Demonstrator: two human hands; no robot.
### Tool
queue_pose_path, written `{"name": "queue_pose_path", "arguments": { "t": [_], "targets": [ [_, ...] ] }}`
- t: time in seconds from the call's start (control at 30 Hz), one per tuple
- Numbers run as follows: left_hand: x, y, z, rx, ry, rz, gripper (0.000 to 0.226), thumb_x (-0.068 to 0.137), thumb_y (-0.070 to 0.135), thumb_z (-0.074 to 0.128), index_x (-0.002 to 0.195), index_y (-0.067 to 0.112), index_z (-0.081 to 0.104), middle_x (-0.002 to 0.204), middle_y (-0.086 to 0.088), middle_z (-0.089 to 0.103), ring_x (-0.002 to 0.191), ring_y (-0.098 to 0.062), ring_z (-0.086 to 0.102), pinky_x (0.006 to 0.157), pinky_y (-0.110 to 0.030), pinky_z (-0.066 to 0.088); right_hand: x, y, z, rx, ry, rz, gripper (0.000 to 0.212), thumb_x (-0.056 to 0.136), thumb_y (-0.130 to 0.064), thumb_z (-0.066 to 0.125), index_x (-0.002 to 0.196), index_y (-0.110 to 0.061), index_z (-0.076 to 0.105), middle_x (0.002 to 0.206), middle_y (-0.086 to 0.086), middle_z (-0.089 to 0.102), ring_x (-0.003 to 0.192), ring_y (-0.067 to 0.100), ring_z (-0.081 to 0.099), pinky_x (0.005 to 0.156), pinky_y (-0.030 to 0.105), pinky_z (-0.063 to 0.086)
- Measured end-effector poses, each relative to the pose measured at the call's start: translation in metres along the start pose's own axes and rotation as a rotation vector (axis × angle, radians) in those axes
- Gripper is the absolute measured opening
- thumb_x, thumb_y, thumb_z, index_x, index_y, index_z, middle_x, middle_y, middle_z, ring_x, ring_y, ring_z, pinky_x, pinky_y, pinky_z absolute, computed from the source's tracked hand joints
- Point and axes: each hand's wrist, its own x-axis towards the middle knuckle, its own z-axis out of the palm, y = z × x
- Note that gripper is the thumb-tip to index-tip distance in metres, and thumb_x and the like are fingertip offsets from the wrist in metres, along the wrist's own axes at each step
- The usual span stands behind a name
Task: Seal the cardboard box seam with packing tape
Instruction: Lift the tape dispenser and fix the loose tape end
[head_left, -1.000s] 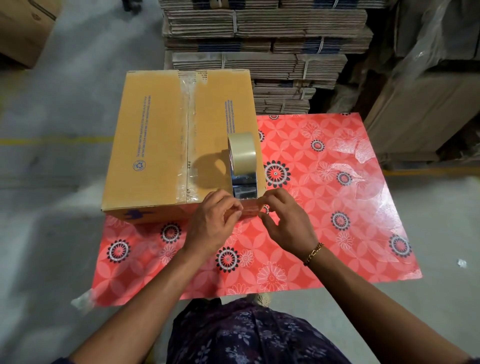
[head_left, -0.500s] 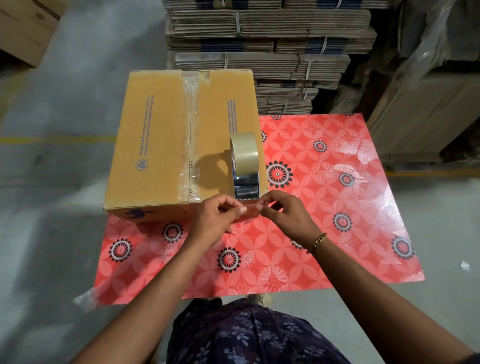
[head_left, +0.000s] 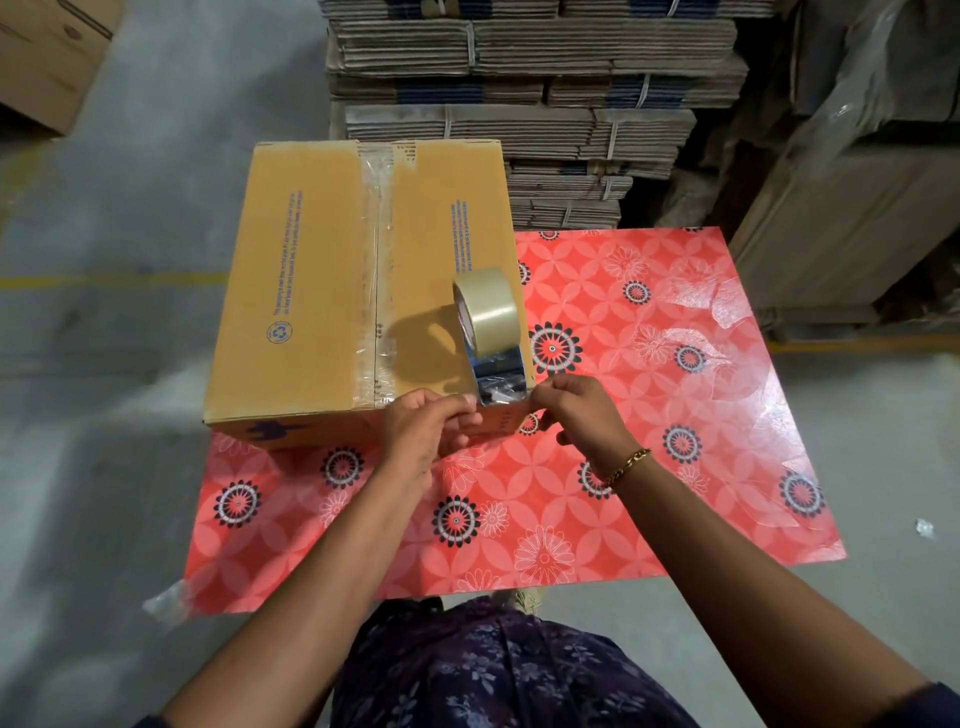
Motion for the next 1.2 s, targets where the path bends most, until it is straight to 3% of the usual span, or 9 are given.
{"name": "queue_pose_path", "arguments": {
  "t": [0.2, 0.43, 0.6, 0.8, 0.93, 1.0, 1.07, 1.13, 1.2],
  "targets": [
    [-0.001, -0.011, -0.004, 0.067, -0.027, 0.045, 0.01, 0.089, 0.013, 0.071, 0.089, 0.008, 0.063, 0.08, -0.011, 0.074, 0.06, -0.013, 0.073, 0.043, -0.024, 0.052, 0.002, -0.002, -0.007, -0.095, -0.063, -0.023, 0.011, 0.085, -0.012, 0.066, 0.079, -0.004, 0.071, 0.063, 0.005, 0.061, 0.057, 0.015, 0.052, 0.046, 0.023, 0.037],
    [-0.008, -0.018, 0.014, 0.098, -0.111, -0.029, 0.042, 0.086, 0.043, 0.075, 0.108, 0.008, 0.072, 0.094, -0.009, 0.08, 0.073, -0.017, 0.075, 0.046, -0.025, 0.055, 0.003, 0.0, -0.008, -0.087, -0.087, -0.051, 0.009, 0.083, -0.014, 0.065, 0.075, -0.013, 0.068, 0.07, 0.012, 0.064, 0.062, 0.02, 0.056, 0.048, 0.026, 0.037],
    [-0.006, -0.017, 0.021, 0.042, -0.139, -0.114, 0.04, 0.084, 0.04, 0.078, 0.107, 0.007, 0.076, 0.102, -0.015, 0.079, 0.075, -0.018, 0.076, 0.051, -0.024, 0.057, 0.005, 0.001, -0.011, -0.106, -0.09, -0.048, 0.01, 0.084, -0.012, 0.066, 0.081, -0.002, 0.069, 0.065, 0.007, 0.062, 0.059, 0.015, 0.056, 0.047, 0.026, 0.037],
    [-0.006, -0.019, 0.034, -0.026, -0.113, -0.12, 0.021, 0.089, 0.023, 0.076, 0.102, 0.007, 0.075, 0.083, -0.007, 0.081, 0.065, -0.012, 0.075, 0.05, -0.024, 0.056, 0.004, 0.003, -0.013, -0.083, -0.088, -0.067, 0.008, 0.084, -0.007, 0.066, 0.085, 0.0, 0.07, 0.06, -0.002, 0.062, 0.052, 0.006, 0.057, 0.046, 0.024, 0.037],
    [-0.005, -0.027, 0.033, -0.065, -0.046, -0.063, 0.011, 0.091, 0.017, 0.074, 0.095, 0.007, 0.071, 0.076, -0.006, 0.079, 0.062, -0.013, 0.075, 0.047, -0.024, 0.056, 0.001, 0.007, -0.018, 0.382, 0.137, 0.04, 0.034, 0.081, -0.01, 0.065, 0.114, -0.019, 0.062, 0.083, 0.005, 0.074, 0.051, 0.013, 0.056, 0.046, 0.022, 0.031],
    [-0.007, -0.03, 0.03, -0.087, -0.046, -0.047, 0.015, 0.091, 0.018, 0.074, 0.098, 0.005, 0.072, 0.08, -0.009, 0.08, 0.064, -0.014, 0.075, 0.046, -0.023, 0.057, -0.003, 0.013, -0.023, 0.441, 0.213, 0.062, 0.032, 0.084, -0.016, 0.063, 0.116, -0.018, 0.061, 0.087, 0.005, 0.074, 0.052, 0.014, 0.054, 0.047, 0.023, 0.03],
    [-0.009, -0.032, 0.03, -0.092, -0.074, -0.043, 0.014, 0.092, 0.02, 0.072, 0.099, 0.007, 0.073, 0.082, -0.009, 0.08, 0.065, -0.014, 0.074, 0.046, -0.022, 0.056, -0.009, 0.02, -0.02, 0.294, 0.088, 0.084, 0.022, 0.089, -0.024, 0.065, 0.107, -0.01, 0.066, 0.084, 0.003, 0.071, 0.056, 0.015, 0.055, 0.048, 0.023, 0.031],
    [-0.01, -0.032, 0.031, -0.082, -0.097, -0.042, 0.013, 0.095, 0.02, 0.069, 0.099, 0.009, 0.073, 0.083, -0.008, 0.08, 0.066, -0.012, 0.074, 0.047, -0.022, 0.055, -0.016, 0.026, -0.006, 0.193, -0.043, 0.107, 0.028, 0.09, -0.033, 0.068, 0.101, -0.006, 0.069, 0.081, 0.001, 0.069, 0.058, 0.013, 0.057, 0.049, 0.024, 0.034],
    [-0.01, -0.031, 0.031, -0.06, -0.117, -0.039, 0.015, 0.095, 0.022, 0.068, 0.101, 0.01, 0.075, 0.086, -0.008, 0.081, 0.068, -0.01, 0.074, 0.05, -0.021, 0.055, -0.018, 0.025, 0.011, 0.229, -0.043, 0.121, 0.035, 0.089, -0.04, 0.071, 0.094, -0.005, 0.069, 0.073, -0.002, 0.068, 0.056, 0.01, 0.058, 0.047, 0.023, 0.035]
  ]
}}
